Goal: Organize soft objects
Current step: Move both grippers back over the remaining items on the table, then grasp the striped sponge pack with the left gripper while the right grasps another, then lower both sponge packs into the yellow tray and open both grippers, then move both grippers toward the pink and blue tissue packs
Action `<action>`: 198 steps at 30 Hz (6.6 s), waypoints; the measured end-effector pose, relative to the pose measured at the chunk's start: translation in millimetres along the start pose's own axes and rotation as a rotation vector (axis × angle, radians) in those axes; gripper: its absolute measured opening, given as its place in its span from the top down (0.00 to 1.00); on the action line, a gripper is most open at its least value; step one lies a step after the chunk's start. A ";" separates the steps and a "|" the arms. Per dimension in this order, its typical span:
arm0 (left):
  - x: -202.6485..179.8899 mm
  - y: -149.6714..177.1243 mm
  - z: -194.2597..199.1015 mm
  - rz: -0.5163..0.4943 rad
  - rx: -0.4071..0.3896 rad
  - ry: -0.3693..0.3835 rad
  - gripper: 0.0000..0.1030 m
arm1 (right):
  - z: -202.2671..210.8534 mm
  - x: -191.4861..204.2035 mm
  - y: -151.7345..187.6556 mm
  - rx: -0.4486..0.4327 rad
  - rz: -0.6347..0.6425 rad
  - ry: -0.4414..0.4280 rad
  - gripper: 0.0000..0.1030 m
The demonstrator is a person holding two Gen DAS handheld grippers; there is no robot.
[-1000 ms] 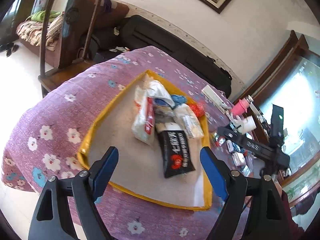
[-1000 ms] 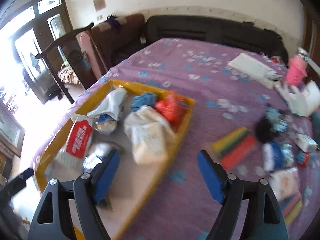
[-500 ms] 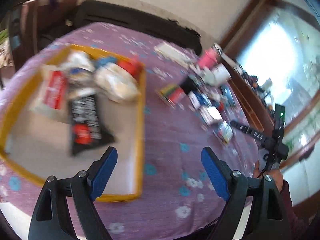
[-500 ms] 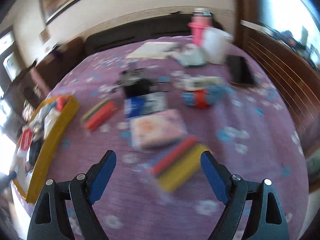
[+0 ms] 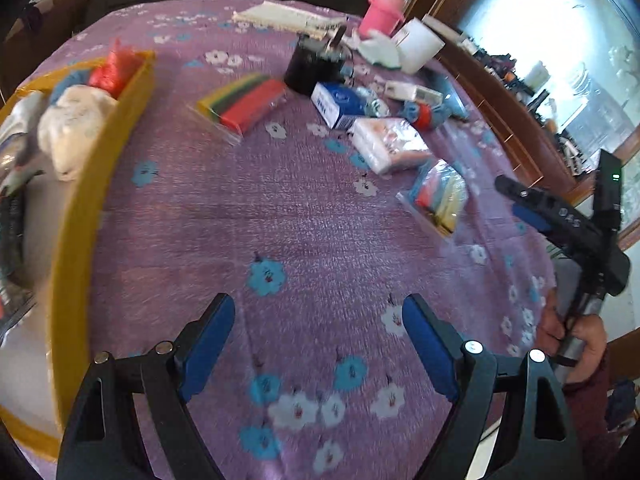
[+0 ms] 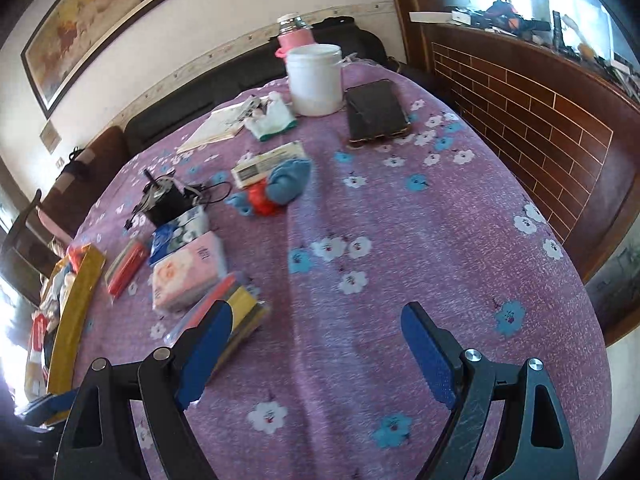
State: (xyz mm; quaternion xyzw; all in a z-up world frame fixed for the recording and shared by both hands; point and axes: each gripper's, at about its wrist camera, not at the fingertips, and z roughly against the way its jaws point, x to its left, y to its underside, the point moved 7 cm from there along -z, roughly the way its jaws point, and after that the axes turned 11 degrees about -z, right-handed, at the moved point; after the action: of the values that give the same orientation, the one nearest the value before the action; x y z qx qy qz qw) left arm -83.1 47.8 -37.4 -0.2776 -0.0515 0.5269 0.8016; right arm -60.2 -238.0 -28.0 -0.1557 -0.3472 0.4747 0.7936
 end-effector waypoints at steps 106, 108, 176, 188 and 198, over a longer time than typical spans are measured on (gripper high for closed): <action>51.9 -27.8 102.7 -0.011 -0.300 -0.098 0.59 | -60.4 79.2 33.6 0.211 0.126 0.077 0.13; 64.5 -18.1 113.0 0.014 -0.311 -0.111 0.59 | -67.2 83.5 32.5 0.164 0.184 0.167 0.24; 129.9 48.0 159.9 0.073 -0.249 -0.599 0.11 | -11.9 229.2 95.0 0.130 0.445 -0.158 0.19; 60.4 18.4 111.3 -0.090 -0.161 -0.585 0.11 | -5.7 146.5 64.7 0.103 0.303 -0.130 0.19; 31.1 1.6 73.4 -0.137 -0.113 -0.509 0.11 | -13.8 101.0 46.0 0.099 0.219 -0.097 0.19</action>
State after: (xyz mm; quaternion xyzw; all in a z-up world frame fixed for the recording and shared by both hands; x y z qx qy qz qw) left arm -98.3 104.1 16.9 -0.1762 -0.2993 0.5206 0.7800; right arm -49.2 -126.8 -23.6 -0.1303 -0.3424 0.5820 0.7260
